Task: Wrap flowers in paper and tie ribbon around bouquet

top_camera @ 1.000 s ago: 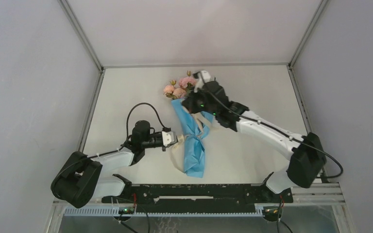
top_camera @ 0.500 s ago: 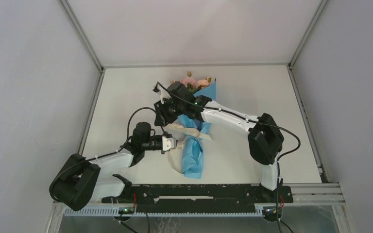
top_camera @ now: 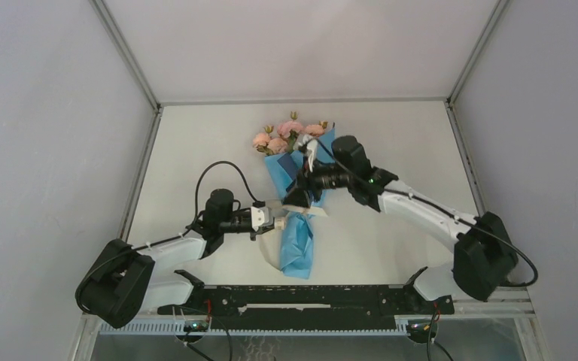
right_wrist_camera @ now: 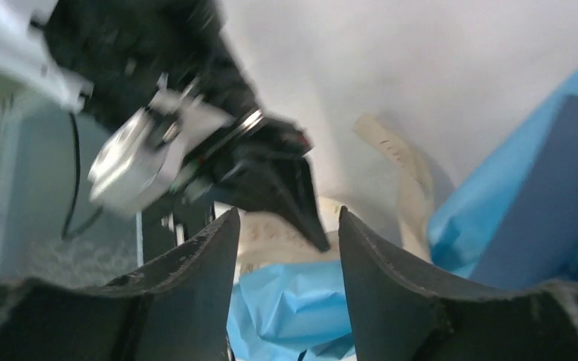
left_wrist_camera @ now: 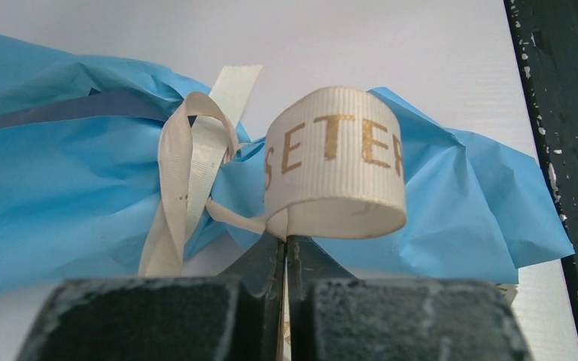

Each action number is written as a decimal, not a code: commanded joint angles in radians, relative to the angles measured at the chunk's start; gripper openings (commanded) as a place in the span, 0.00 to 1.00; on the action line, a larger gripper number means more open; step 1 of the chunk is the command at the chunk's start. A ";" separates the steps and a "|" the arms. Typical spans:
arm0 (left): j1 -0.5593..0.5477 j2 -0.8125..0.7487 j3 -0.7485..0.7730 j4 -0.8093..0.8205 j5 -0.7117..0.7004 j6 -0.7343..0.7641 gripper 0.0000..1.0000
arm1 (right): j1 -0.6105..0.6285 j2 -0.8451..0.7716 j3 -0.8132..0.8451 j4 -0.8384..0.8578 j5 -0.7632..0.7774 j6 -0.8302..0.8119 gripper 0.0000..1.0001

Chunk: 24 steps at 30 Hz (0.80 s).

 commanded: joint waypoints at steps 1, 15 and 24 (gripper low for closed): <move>-0.006 -0.024 0.004 0.022 0.010 -0.039 0.00 | 0.068 -0.124 -0.207 0.264 -0.118 -0.231 0.62; -0.006 -0.032 0.006 0.004 0.002 -0.028 0.00 | 0.144 0.009 -0.308 0.472 -0.098 -0.304 0.67; -0.008 -0.027 0.012 -0.008 0.011 -0.010 0.00 | 0.127 0.023 -0.280 0.439 -0.104 -0.269 0.01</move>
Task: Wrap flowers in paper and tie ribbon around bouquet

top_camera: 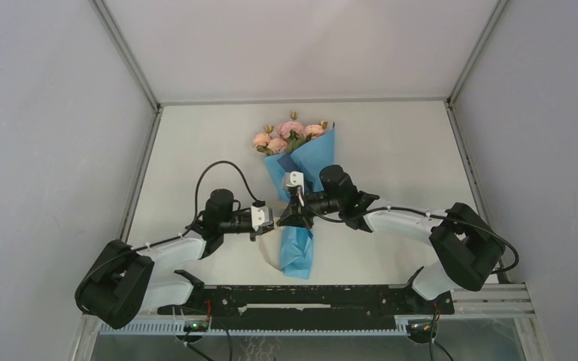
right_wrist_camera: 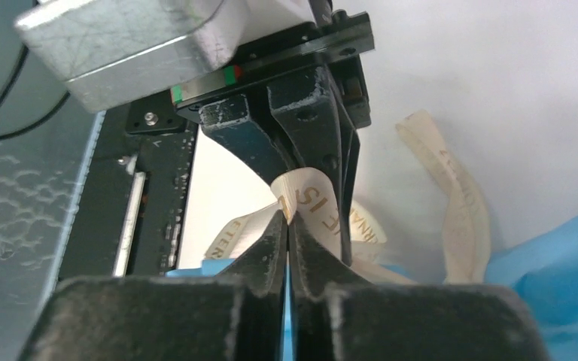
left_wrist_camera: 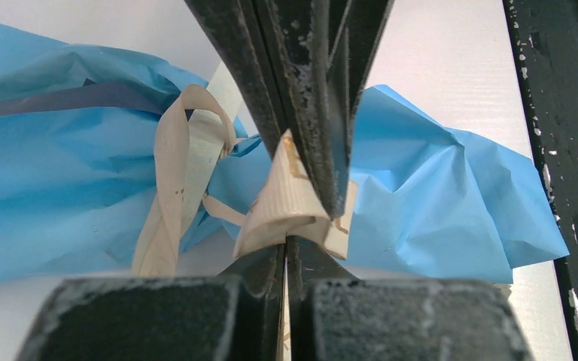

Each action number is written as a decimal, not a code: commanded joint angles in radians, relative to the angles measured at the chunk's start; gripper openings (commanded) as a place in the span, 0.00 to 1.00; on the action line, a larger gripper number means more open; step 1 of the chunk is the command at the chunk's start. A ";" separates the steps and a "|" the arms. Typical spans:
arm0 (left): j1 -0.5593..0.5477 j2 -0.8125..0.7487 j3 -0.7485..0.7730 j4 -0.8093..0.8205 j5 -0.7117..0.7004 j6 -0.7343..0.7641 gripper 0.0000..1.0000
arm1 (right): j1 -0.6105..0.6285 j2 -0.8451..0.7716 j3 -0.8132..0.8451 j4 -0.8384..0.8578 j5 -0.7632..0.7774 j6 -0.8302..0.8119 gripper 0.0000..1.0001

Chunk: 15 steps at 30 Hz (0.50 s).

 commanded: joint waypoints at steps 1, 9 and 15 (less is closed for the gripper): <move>-0.008 -0.021 0.014 -0.001 0.019 0.010 0.00 | -0.008 -0.012 0.040 0.033 -0.014 0.009 0.00; -0.002 -0.123 0.225 -0.408 -0.034 -0.073 0.70 | -0.048 -0.028 0.040 -0.022 0.150 0.123 0.00; 0.155 -0.136 0.493 -1.089 -0.055 -0.052 0.72 | -0.041 -0.031 0.040 -0.034 0.249 0.164 0.00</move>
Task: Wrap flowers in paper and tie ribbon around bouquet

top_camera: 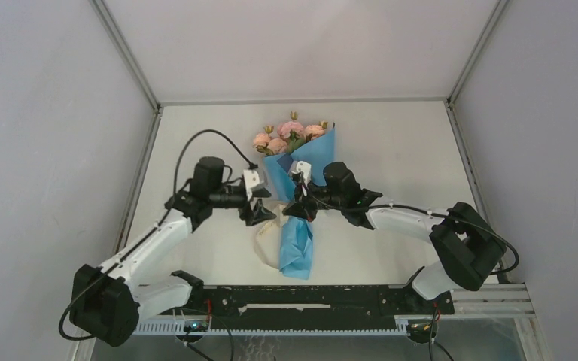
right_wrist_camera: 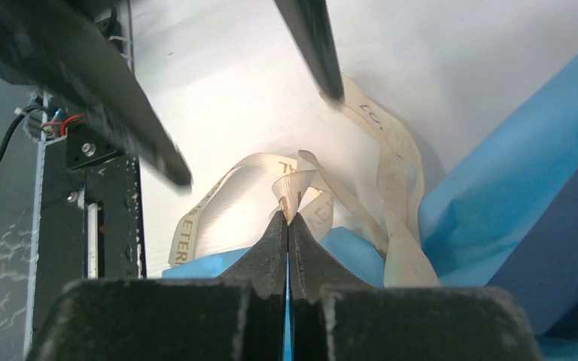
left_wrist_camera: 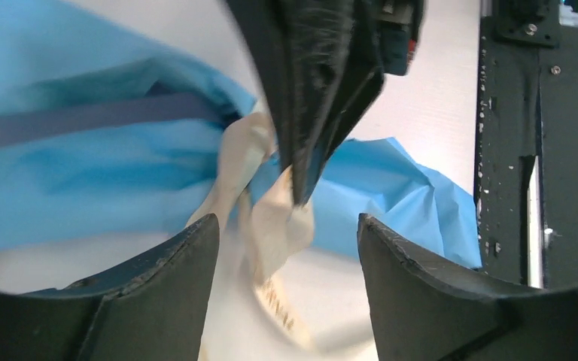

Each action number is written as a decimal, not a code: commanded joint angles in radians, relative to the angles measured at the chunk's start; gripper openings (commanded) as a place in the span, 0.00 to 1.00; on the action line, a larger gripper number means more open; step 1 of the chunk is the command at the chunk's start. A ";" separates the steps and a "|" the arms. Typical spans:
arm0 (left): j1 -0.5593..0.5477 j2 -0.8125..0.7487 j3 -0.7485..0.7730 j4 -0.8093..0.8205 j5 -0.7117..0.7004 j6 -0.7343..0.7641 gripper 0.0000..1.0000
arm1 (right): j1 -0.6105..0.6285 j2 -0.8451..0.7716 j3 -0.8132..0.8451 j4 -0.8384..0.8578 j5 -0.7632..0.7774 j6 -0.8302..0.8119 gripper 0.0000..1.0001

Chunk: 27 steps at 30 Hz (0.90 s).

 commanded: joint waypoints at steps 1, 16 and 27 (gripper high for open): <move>0.134 -0.011 0.196 -0.570 -0.102 0.011 0.72 | 0.002 -0.030 0.038 -0.003 0.108 0.054 0.00; 0.159 0.478 0.439 -0.690 -0.471 0.296 0.77 | -0.008 -0.059 0.005 0.020 0.162 0.102 0.00; 0.153 0.592 0.383 -0.516 -0.462 0.262 0.47 | -0.029 -0.079 -0.029 0.061 0.152 0.139 0.00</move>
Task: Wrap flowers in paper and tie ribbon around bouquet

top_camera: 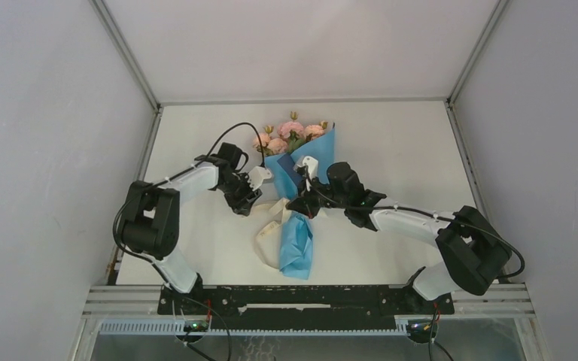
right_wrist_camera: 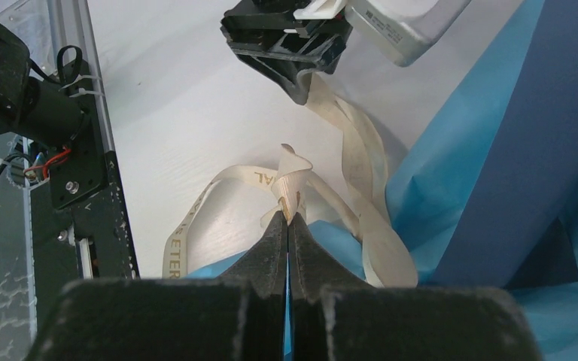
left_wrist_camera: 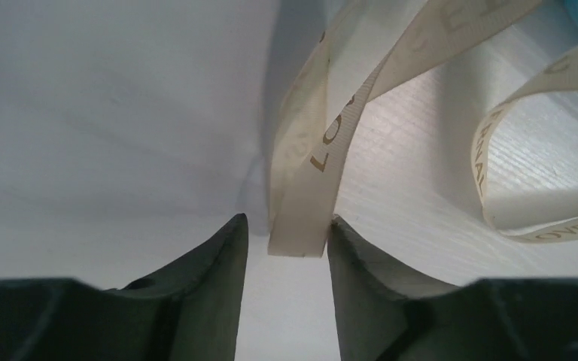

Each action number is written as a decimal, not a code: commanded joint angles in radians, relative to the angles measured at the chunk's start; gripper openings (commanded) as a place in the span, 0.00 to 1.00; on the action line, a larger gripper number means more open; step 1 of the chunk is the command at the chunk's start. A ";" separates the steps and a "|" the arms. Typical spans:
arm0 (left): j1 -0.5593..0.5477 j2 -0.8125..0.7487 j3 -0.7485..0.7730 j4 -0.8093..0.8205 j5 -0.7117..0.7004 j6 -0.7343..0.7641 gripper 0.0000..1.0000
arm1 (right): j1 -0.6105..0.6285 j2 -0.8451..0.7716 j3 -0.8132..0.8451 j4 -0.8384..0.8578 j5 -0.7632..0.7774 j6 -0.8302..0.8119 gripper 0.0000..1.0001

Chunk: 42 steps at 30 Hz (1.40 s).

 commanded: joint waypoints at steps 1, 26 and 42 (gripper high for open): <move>-0.009 0.014 -0.022 0.067 0.024 -0.002 0.41 | -0.016 -0.044 -0.022 0.072 -0.002 0.036 0.00; -0.557 -0.365 0.070 -0.458 0.517 -0.038 0.00 | -0.051 -0.068 -0.021 0.095 0.023 0.233 0.00; -0.588 -0.271 0.009 0.565 0.395 -1.139 0.05 | -0.078 -0.063 -0.021 0.117 -0.016 0.327 0.00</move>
